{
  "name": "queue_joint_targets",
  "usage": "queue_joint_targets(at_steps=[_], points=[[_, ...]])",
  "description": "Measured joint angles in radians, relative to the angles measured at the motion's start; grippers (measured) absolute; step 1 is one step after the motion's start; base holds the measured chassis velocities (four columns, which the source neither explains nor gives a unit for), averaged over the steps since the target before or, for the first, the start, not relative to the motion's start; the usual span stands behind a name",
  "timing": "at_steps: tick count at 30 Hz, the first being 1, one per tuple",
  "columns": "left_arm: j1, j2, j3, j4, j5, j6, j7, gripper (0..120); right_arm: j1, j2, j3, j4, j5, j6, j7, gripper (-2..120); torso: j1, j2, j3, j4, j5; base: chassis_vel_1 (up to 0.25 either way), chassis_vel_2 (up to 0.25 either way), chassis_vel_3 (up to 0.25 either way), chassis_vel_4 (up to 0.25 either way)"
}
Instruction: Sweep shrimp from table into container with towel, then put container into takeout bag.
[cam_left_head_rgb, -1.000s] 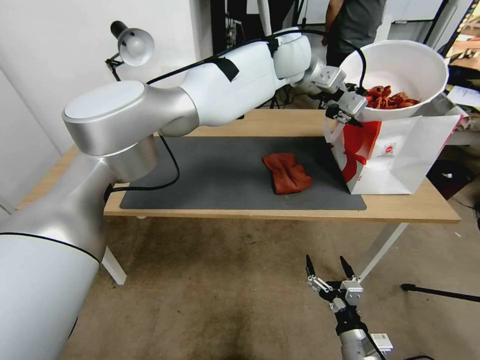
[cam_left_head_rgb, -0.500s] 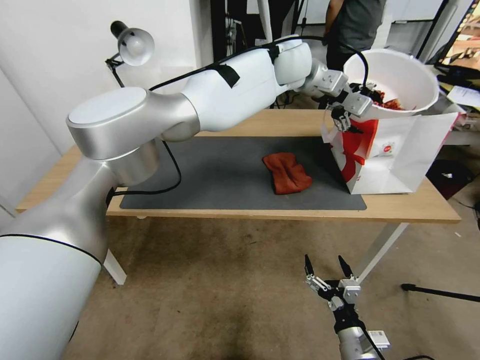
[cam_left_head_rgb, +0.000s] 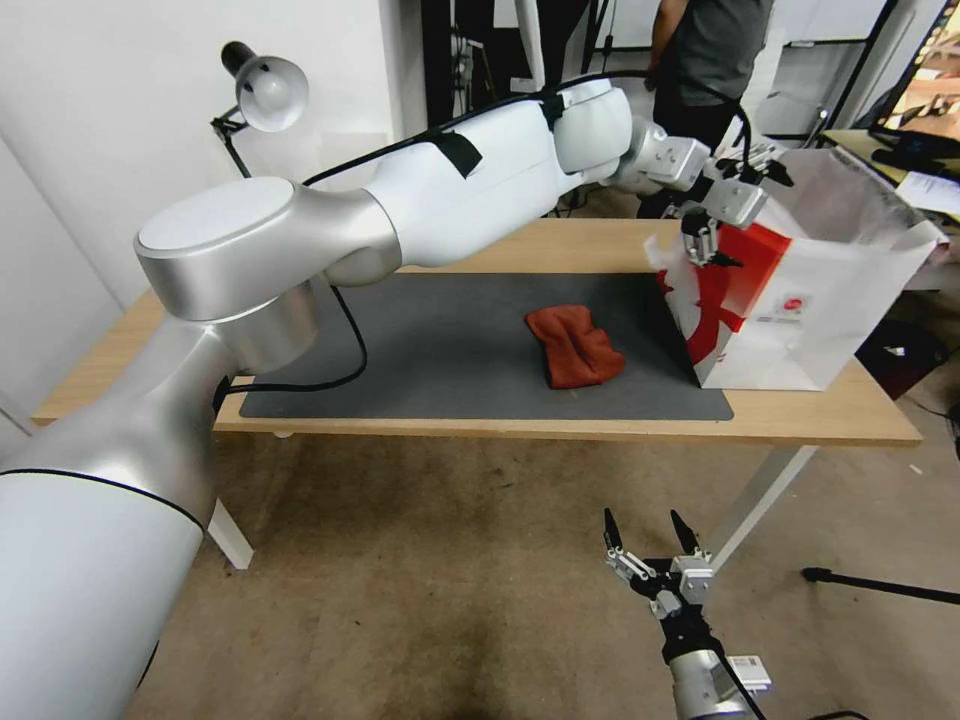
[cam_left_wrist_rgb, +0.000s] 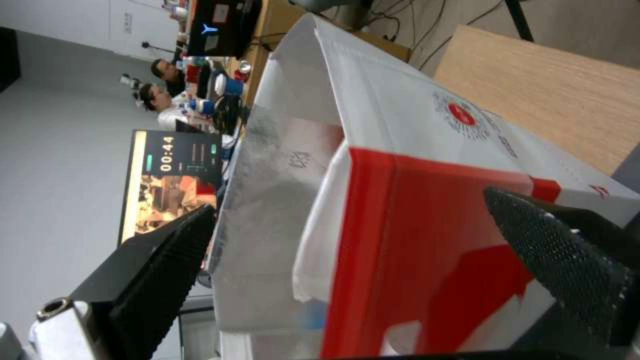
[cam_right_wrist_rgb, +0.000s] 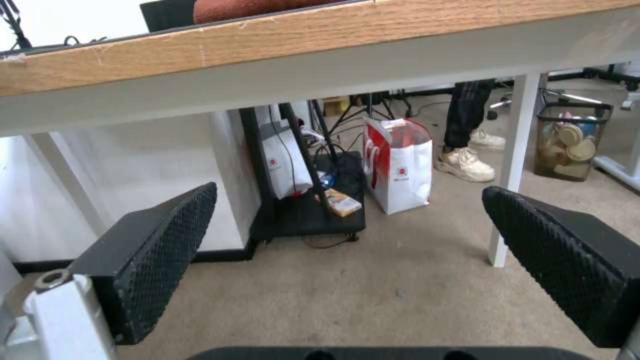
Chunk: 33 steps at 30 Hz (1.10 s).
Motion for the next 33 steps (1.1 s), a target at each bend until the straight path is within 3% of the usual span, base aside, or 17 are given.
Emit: queue_joint_targets(at_steps=[6, 10, 12, 13, 15, 16, 17, 18, 20, 21, 23, 24, 26, 27, 29, 31, 33], points=[[0.045, 0.011, -0.055, 0.021, 0.039, -0.025, 0.027, 100, -0.002, -0.004, 0.005, 0.006, 0.005, -0.001, 0.0, 100, 0.0, 0.0, 0.0, 0.0003, -0.0001, 0.0, 0.0, 0.0, 0.0], [0.086, 0.056, -0.099, -0.029, 0.071, -0.041, 0.031, 100, -0.003, -0.008, 0.007, 0.008, 0.012, -0.001, 0.0, 100, 0.0, 0.0, 0.0, -0.0003, 0.0, 0.0, 0.0, 0.0, 0.0], [0.109, 0.113, -0.117, -0.093, 0.088, -0.042, 0.022, 100, -0.001, -0.013, 0.009, 0.009, 0.019, -0.002, 0.0, 100, 0.0, 0.0, 0.0, -0.0004, -0.0001, 0.0, 0.0, 0.0, 0.0], [0.109, 0.113, -0.117, -0.093, 0.088, -0.042, 0.022, 100, -0.001, -0.013, 0.009, 0.009, 0.019, -0.002, 0.0, 100, 0.0, 0.0, 0.0, -0.0004, -0.0001, 0.0, 0.0, 0.0, 0.0], [0.15, 0.22, -0.148, -0.181, 0.084, -0.019, -0.032, 100, 0.002, -0.017, 0.01, 0.009, 0.025, -0.003, 0.0, 100, 0.0, 0.0, 0.0, 0.0002, -0.0003, 0.0, 0.0, 0.0, 0.0], [0.15, 0.22, -0.148, -0.181, 0.084, -0.019, -0.032, 100, 0.002, -0.017, 0.01, 0.009, 0.025, -0.003, 0.0, 100, 0.0, 0.0, 0.0, 0.0002, -0.0003, 0.0, 0.0, 0.0, 0.0], [0.18, 0.277, -0.163, -0.225, 0.065, -0.004, -0.118, 100, 0.007, -0.017, 0.009, 0.006, 0.026, -0.003, -0.001, 100, 0.0, 0.0, 0.0, 0.0003, -0.0004, 0.0, 0.0, 0.0, 0.0], [0.216, 0.341, -0.165, -0.283, 0.014, 0.041, -0.258, 100, 0.011, -0.018, 0.009, 0.003, 0.027, -0.004, -0.001, 100, 0.0, 0.0, 0.0, 0.0002, -0.0005, 0.0, 0.0, 0.0, 0.0], [0.29, 0.454, -0.155, -0.443, -0.146, 0.201, -0.511, 100, 0.014, -0.018, 0.007, 0.002, 0.028, -0.005, 0.0, 100, 0.0, 0.0, 0.0, 0.0013, -0.0009, 0.0, 0.0, 0.0, 0.0], [0.29, 0.454, -0.155, -0.443, -0.146, 0.201, -0.511, 100, 0.014, -0.018, 0.007, 0.002, 0.028, -0.005, 0.0, 100, 0.0, 0.0, 0.0, 0.0013, -0.0009, 0.0, 0.0, 0.0, 0.0], [0.399, 0.554, -0.185, -0.637, -0.336, 0.393, -0.787, 100, 0.01, -0.019, 0.007, 0.012, 0.028, -0.006, 0.0, 100, 0.0, 0.0, 0.0, 0.0008, -0.0007, 0.0, 0.0, 0.0, 0.0], [0.399, 0.554, -0.185, -0.637, -0.336, 0.393, -0.787, 100, 0.01, -0.019, 0.007, 0.012, 0.028, -0.006, 0.0, 100, 0.0, 0.0, 0.0, 0.0008, -0.0007, 0.0, 0.0, 0.0, 0.0], [0.547, 0.63, -0.289, -0.79, -0.514, 0.541, -1.062, 100, 0.011, -0.024, 0.005, 0.02, 0.028, -0.01, 0.001, 100, 0.0, 0.0, 0.0, -0.0001, -0.0008, 0.0, 0.0, 0.0, 0.0], [0.547, 0.63, -0.289, -0.79, -0.514, 0.541, -1.062, 100, 0.011, -0.024, 0.005, 0.02, 0.028, -0.01, 0.001, 100, 0.0, 0.0, 0.0, -0.0001, -0.0008, 0.0, 0.0, 0.0, 0.0], [0.68, 0.68, -0.384, -0.875, -0.573, 0.572, -1.175, 100, 0.02, -0.028, 0.001, 0.021, 0.028, -0.017, 0.002, 100, 0.0, 0.0, 0.0, 0.0003, 0.0, 0.0, 0.0, 0.0, 0.0], [0.816, 0.724, -0.466, -0.937, -0.558, 0.565, -1.224, 100, 0.027, -0.033, -0.004, 0.022, 0.028, -0.022, 0.004, 100, 0.0, 0.0, 0.0, 0.0005, -0.0008, 0.0, 0.0, 0.0, 0.0], [0.857, 0.735, -0.489, -0.95, -0.539, 0.553, -1.234, 100, 0.029, -0.033, -0.006, 0.022, 0.029, -0.023, 0.004, 100, 0.0, 0.0, 0.0, 0.0003, -0.0003, 0.0, 0.0, 0.0, 0.0]])
